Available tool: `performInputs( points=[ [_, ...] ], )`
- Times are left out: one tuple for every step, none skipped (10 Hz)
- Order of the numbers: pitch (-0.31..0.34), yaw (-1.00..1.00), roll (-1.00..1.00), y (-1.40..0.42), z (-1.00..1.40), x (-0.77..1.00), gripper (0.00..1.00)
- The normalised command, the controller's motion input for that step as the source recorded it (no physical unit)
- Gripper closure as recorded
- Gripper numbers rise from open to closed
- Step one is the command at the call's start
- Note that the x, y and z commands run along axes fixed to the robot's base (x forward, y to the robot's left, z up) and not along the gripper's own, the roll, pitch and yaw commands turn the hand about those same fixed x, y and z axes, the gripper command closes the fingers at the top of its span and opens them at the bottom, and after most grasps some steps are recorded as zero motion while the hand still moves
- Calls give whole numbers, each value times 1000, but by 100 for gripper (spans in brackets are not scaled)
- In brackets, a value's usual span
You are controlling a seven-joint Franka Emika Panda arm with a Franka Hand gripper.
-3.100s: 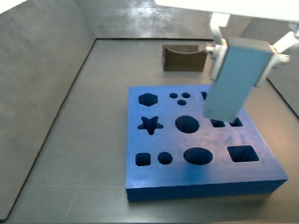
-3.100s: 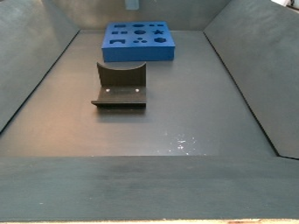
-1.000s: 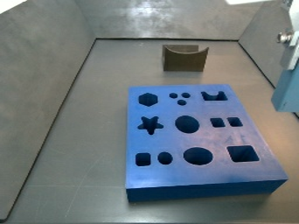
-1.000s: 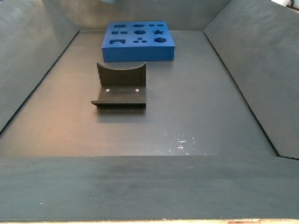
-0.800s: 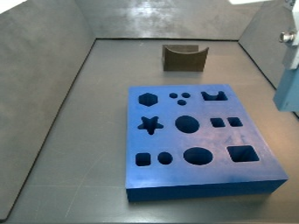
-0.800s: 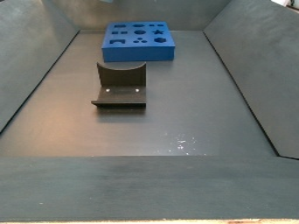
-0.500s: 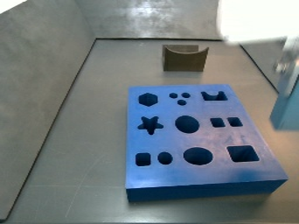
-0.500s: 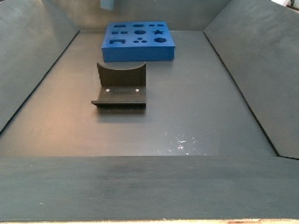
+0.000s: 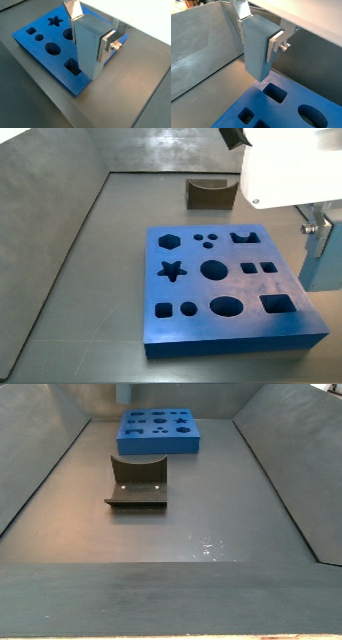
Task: Pick up the rectangle object. Move up. Place the rectangle object on the fixture. Regrasp the rectangle object. Move to above the board. Insert the rectangle object.
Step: Insert the rectangle object.
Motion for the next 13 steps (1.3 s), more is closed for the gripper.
performInputs(
  points=[
    [0, 63, 0, 0, -49, -17, 100],
    [-117, 534, 26, 0, -260, -274, 100],
    [-120, 940, -11, 6, -371, -189, 100],
    [-146, 740, -137, 0, -17, -49, 100],
    [-23, 74, 0, -29, 0, -9, 100],
    [-114, 57, 0, -20, -106, -26, 100],
    [-31, 160, 31, 0, -314, -134, 100],
    [0, 209, 254, 0, -560, -406, 100],
    [0, 143, 237, 37, -540, -654, 100],
    [51, 46, 71, -6, -29, -11, 100],
    [0, 49, 3, -46, 0, 0, 100],
    [0, 0, 71, -177, -240, -206, 100],
    [0, 0, 29, -391, -291, 0, 100]
  ],
)
